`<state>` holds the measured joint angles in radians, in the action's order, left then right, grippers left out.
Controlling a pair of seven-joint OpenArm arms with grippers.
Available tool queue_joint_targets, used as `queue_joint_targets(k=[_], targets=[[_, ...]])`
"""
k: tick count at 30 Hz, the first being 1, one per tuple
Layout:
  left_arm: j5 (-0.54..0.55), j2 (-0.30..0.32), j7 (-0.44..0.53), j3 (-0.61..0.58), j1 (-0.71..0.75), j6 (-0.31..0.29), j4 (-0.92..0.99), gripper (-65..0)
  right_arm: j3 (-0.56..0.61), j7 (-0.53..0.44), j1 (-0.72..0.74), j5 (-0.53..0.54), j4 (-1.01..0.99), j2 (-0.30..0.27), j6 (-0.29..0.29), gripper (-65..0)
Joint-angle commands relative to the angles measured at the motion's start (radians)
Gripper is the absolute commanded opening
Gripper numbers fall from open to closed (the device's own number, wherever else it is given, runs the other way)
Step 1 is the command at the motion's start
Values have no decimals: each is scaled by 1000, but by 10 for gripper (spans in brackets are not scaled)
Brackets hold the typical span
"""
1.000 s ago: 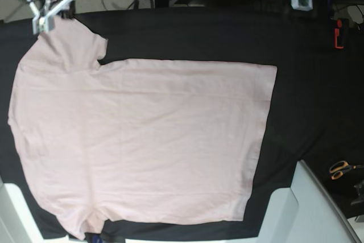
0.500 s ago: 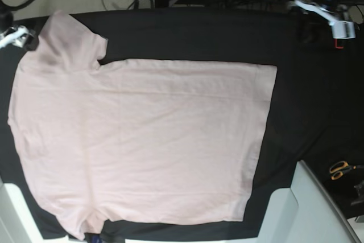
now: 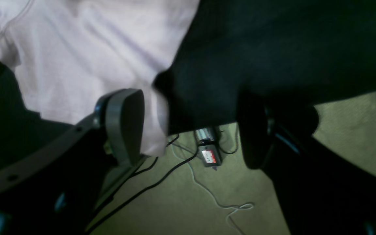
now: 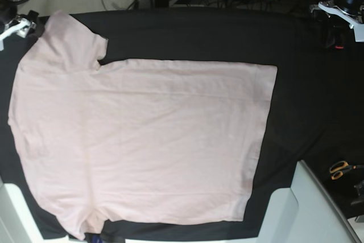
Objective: Fold the T-shirt properly
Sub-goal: 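Move both grippers down to the shirt's shoulder and hem corners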
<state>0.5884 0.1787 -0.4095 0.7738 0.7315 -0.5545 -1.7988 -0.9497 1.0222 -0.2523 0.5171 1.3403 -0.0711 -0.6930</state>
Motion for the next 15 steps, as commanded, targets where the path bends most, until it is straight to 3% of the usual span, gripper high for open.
queue_joint_targets(k=[1, 5, 15], targets=[[15, 14, 19, 6, 7, -5, -14, -564, 4, -6, -6, 15, 15, -9, -5, -227], [15, 12, 17, 6, -5, -5, -14, -564, 93, -7, -37, 19, 24, 3, -5, -230], [18, 12, 17, 2, -6, -5, -14, -559, 169, -7, -66, 88, 24, 27, -5, -234]])
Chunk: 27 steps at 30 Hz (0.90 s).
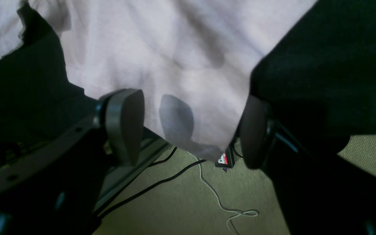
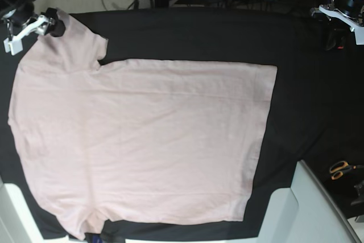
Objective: Fold the T-shirt properly
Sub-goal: 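Move both grippers down to the shirt's shoulder and hem corners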
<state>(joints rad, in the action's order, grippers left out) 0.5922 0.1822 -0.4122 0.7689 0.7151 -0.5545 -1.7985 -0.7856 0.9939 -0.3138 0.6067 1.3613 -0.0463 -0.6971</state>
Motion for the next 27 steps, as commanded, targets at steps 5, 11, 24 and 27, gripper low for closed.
queue_joint_targets(k=[5, 11, 24, 27], targets=[[19, 7, 19, 4, -32, -5, 47, -559, 32, 21, -2, -1, -3, 3, -1, -402], [19, -22, 19, 4, -119, -5, 197, -555, 32, 20, 0, -3, -4, -4, -1, -650], [21, -66, 19, -61, -302, -5, 401, -329, 33, 20, -5, -11, -6, -10, -1, -642], [19, -66, 19, -119, -354, -5, 463, -329, 33, 20, -5, -11, -6, -27, -1, -642]])
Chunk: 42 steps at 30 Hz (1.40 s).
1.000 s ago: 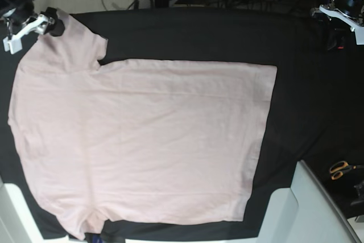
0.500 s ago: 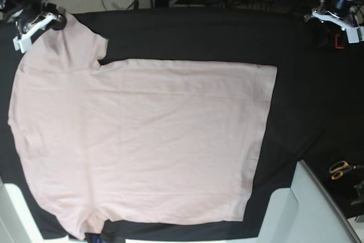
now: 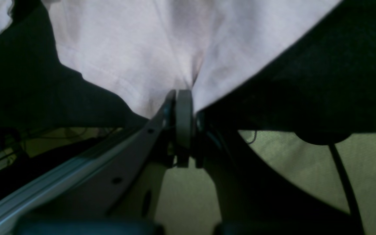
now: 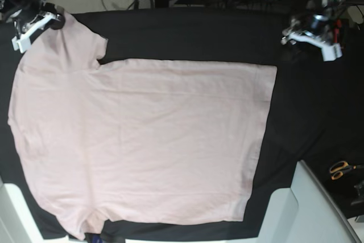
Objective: Fold the T-shirt properly
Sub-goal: 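Move both grippers down to the shirt's shoulder and hem corners, then grasp the shirt edges with both grippers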
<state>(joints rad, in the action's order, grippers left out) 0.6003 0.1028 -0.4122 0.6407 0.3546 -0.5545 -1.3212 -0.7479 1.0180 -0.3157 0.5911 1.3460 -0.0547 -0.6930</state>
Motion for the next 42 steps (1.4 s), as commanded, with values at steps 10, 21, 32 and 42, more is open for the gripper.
queue_joint_targets(k=[10, 21, 32, 42], targets=[[4, -8, 25, -11, -111, -3, 222, -329, -5, -3, -3, 5, 10, -20, -5, -642], [4, -44, 26, -104, -144, -2, 223, -329, -5, -3, -3, 5, 10, -20, -5, -642], [4, -44, 26, -101, -162, -2, 233, -406, -5, -1, -4, 5, 10, -20, -5, -642], [-127, -68, 22, -114, -199, 119, 220, -650, -2, 9, -3, 5, 20, -17, -5, -642]])
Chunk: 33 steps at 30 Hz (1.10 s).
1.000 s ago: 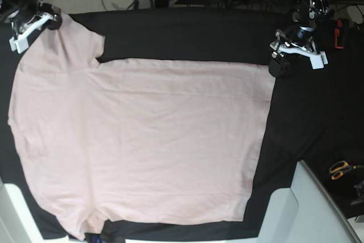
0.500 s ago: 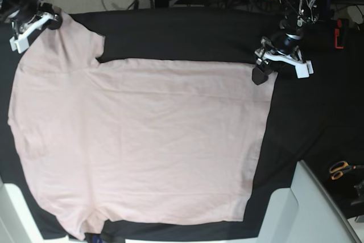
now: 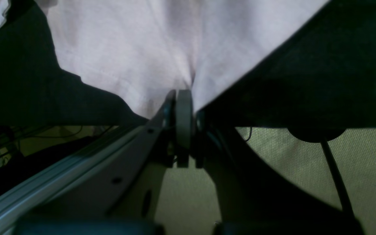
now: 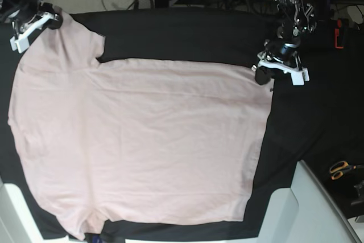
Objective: Fold the T-shirt properly
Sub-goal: 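Grasp the shirt edges with both grippers, then lift and fold the shirt's collar half over toward the hem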
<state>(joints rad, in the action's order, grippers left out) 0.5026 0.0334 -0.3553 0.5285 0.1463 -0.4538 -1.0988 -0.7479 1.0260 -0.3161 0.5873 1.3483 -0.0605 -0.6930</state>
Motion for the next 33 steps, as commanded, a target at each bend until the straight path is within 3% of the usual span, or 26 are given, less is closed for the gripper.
queue_joint_targets(k=[1, 7, 10, 13, 24, 29, 33], targets=[[-31, -2, -37, -1, 23, 20, -28, -650, 9, 9, -1, 9, 24, -14, -5, -642], [-28, -3, -52, -1, 51, 25, -143, -650, 31, 78, 33, 10, 188, -14, -5, -642], [-28, -3, -158, -1, 42, 25, -166, -650, 23, 142, 102, 9, 194, -42, -5, -642], [-28, -5, -198, -1, 40, 25, -226, -650, 29, 159, 157, 10, 188, -65, -5, -642], [-29, -25, -337, -1, -99, 28, -248, -650, 31, 141, 349, 9, -56, -163, -5, -642], [-29, -19, -334, -55, -179, 152, -146, -650, 40, 109, 443, 7, -180, -223, -5, -642], [-29, -8, -333, -124, -233, 168, -108, -650, 143, 23, 496, 9, -270, -272, -5, -642]])
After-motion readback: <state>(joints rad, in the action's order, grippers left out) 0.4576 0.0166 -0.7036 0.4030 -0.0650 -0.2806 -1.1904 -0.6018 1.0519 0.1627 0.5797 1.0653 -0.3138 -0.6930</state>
